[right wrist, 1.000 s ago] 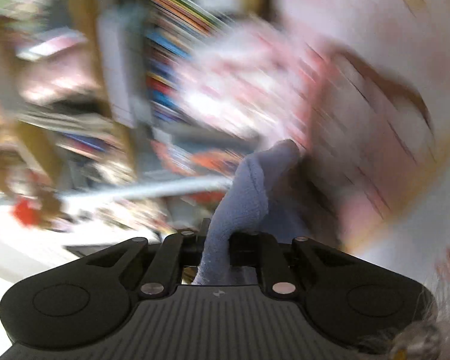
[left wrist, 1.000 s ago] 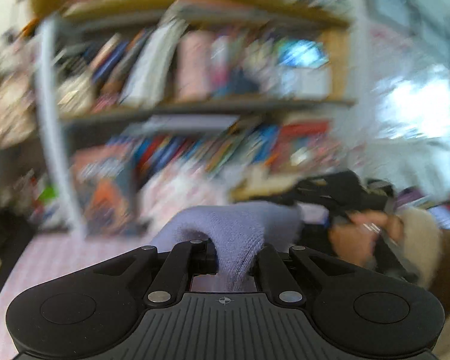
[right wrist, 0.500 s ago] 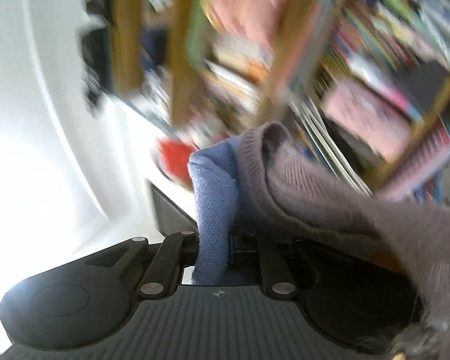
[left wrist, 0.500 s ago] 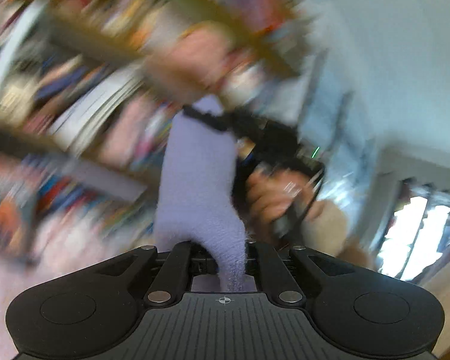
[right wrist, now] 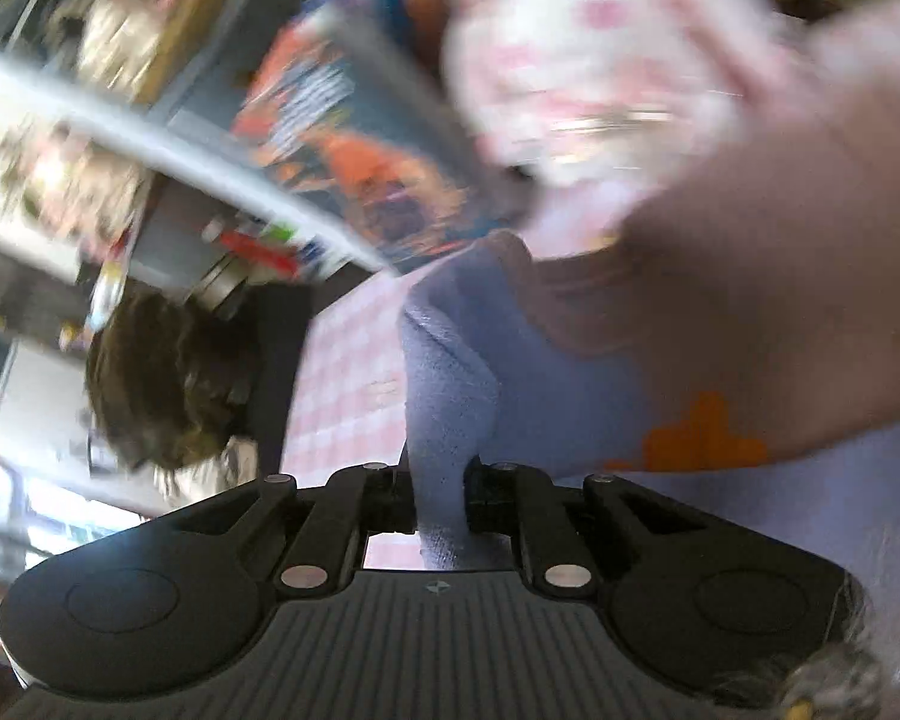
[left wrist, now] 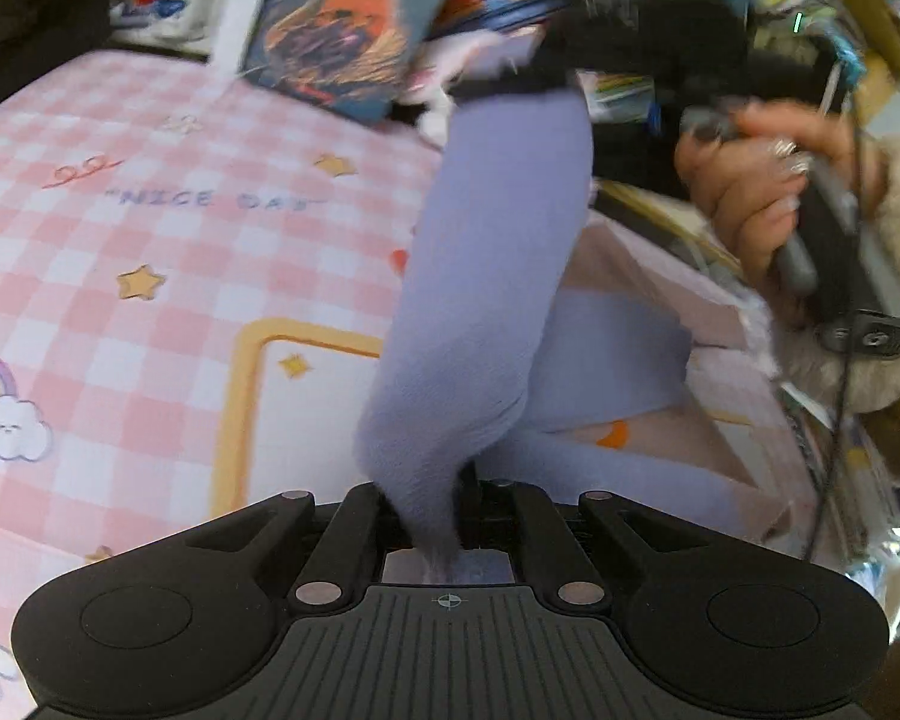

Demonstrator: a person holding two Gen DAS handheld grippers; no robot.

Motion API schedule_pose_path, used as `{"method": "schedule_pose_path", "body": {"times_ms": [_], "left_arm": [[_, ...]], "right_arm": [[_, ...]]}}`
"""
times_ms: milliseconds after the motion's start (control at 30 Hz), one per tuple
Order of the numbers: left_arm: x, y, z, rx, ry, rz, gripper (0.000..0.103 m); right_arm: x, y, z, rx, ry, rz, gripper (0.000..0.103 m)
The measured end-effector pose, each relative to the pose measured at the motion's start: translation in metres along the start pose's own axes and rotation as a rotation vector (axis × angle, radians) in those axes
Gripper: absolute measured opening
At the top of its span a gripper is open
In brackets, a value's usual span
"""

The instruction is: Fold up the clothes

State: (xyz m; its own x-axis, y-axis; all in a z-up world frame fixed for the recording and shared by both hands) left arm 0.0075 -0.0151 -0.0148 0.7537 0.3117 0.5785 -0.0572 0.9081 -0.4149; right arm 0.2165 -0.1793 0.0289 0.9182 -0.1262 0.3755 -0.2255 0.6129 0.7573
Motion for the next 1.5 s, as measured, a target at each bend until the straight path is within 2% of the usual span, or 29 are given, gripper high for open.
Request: {"method": "schedule_pose_path", "body": {"times_ms": [67,100,167,233,300,367,500,567,633,700,767,1033,1100,1133,1167,1233,1300,1400,1433,1467,1500], "left_arm": [[0.003,0.008,-0.002,0.000,0.001,0.018,0.003],[0.004,0.012,-0.002,0.000,0.001,0.027,0.003],[0.007,0.019,-0.004,0.000,0.002,0.045,0.004],[0.010,0.027,-0.006,0.000,0.003,0.064,0.004],[0.014,0.036,-0.011,-0.011,0.003,0.086,0.004],[0.017,0.044,-0.013,-0.026,0.005,0.108,0.004],[0.027,0.061,-0.016,-0.049,0.001,0.139,0.004],[0.033,0.068,-0.019,-0.063,0.002,0.155,0.004],[0.034,0.071,-0.016,-0.082,0.017,0.159,0.009],[0.033,0.071,-0.013,-0.078,0.038,0.137,0.022],[0.029,0.070,-0.010,-0.072,0.055,0.114,0.025],[0.016,0.076,-0.002,-0.094,0.082,0.168,0.025],[0.015,0.080,-0.003,-0.113,0.089,0.203,0.019],[0.015,0.081,-0.005,-0.124,0.095,0.220,0.014],[0.015,0.083,-0.006,-0.139,0.100,0.237,0.004],[0.021,0.084,0.001,-0.230,0.102,0.257,0.004],[0.031,0.084,0.019,-0.352,0.062,0.278,0.004],[0.045,0.087,0.044,-0.442,0.017,0.269,0.004],[0.047,0.091,0.047,-0.436,0.016,0.265,0.004],[0.047,0.095,0.048,-0.405,0.021,0.256,0.004],[0.045,0.101,0.046,-0.343,0.037,0.242,0.004]], "right_arm": [[-0.005,0.027,-0.021,-0.015,0.054,0.118,0.027],[-0.008,0.037,-0.027,-0.031,0.066,0.162,0.046],[-0.016,0.041,-0.025,-0.027,0.048,0.200,0.056],[-0.025,0.033,-0.009,-0.010,0.026,0.211,0.056],[-0.030,0.015,0.012,-0.045,-0.006,0.202,0.056],[-0.038,-0.009,0.035,-0.105,-0.044,0.188,0.056],[-0.066,-0.064,0.098,-0.302,-0.135,0.140,0.056],[-0.082,-0.082,0.124,-0.373,-0.172,0.104,0.056],[-0.097,-0.097,0.149,-0.439,-0.208,0.066,0.056],[-0.112,-0.110,0.169,-0.495,-0.237,0.031,0.056],[-0.126,-0.118,0.179,-0.534,-0.251,0.003,0.056],[-0.166,-0.113,0.171,-0.567,-0.263,0.001,0.056],[-0.169,-0.110,0.170,-0.596,-0.283,-0.001,0.056],[-0.170,-0.110,0.170,-0.611,-0.291,-0.003,0.056],[-0.171,-0.111,0.170,-0.624,-0.296,-0.005,0.056],[-0.172,-0.114,0.169,-0.662,-0.295,-0.010,0.055],[-0.173,-0.115,0.167,-0.698,-0.275,-0.003,0.052],[-0.177,-0.116,0.160,-0.739,-0.221,0.033,0.046],[-0.179,-0.114,0.158,-0.748,-0.206,0.055,0.045],[-0.180,-0.111,0.154,-0.750,-0.188,0.084,0.039],[-0.181,-0.109,0.151,-0.743,-0.170,0.111,0.034]]}}
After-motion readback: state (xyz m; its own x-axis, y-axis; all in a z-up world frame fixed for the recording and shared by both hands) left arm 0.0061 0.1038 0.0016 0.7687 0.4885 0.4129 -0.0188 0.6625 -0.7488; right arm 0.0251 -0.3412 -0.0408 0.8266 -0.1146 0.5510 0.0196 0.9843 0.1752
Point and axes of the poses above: each gripper's, at about its wrist camera, not at the fingertips, and z roughly against the way its jaws point, y to its left, x to its top, the point moved 1 cm from there along -z, roughly the way its jaws point, and after that the axes turned 4 degrees about x, right-handed, at the moved point
